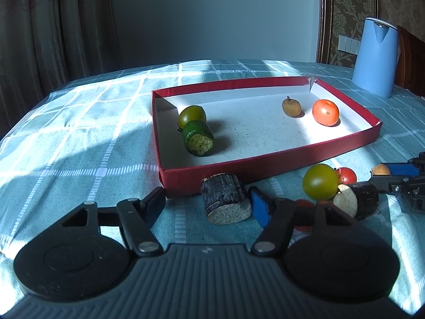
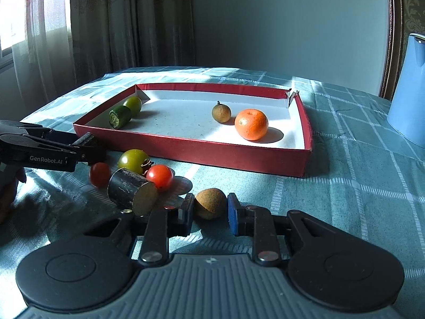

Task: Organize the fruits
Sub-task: 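Grasp the bark-covered wood slice with the left gripper, then carry the wood slice over the tray while the right carries the brown fruit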

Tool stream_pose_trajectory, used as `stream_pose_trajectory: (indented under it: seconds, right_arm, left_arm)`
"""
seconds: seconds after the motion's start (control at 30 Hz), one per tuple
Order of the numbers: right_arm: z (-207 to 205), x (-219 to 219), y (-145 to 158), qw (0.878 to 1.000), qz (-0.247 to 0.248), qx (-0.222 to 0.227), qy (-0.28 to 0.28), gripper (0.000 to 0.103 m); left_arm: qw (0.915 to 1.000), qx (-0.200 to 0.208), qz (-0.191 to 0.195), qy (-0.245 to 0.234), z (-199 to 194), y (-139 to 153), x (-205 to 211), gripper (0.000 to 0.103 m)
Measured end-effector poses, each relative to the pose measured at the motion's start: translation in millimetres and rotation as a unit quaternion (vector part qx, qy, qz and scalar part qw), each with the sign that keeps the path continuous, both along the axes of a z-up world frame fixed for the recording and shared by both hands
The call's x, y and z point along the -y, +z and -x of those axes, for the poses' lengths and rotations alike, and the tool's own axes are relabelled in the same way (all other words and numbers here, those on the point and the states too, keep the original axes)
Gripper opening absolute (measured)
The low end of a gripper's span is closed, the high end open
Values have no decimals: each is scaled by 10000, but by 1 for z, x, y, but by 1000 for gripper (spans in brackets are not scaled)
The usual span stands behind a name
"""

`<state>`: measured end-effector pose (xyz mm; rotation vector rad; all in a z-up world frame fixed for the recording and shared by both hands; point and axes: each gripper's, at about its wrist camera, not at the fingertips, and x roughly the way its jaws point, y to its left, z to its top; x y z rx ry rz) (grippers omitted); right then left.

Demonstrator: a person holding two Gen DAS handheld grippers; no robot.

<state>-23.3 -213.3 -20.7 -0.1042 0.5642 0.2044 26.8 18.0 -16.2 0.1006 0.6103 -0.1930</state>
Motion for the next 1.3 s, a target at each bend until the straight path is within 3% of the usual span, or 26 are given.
stream_pose_trajectory:
  seconds: [0.13, 0.3, 0.77, 1.0, 1.3]
  right_arm:
    - [-1, 3, 0, 9998, -50, 6, -167, 25]
    - [0, 2, 0, 9997, -49, 38, -253, 25]
    - [2, 0, 2, 9992, -79, 106, -385, 25]
    - [2, 0, 3, 9991, -65, 150, -389, 25]
    - [5, -2, 3, 9989, -21, 231, -403, 26]
  left_arm:
    - [10000, 65, -31, 37, 2, 1, 0, 56]
    - [9999, 110, -59, 64, 3, 1, -1, 41]
    - [9998, 160, -139, 23, 6, 2, -1, 38]
    - [9992, 391, -62, 15, 17, 6, -4, 38]
    - [9994, 334, -40, 82, 14, 6, -5, 38]
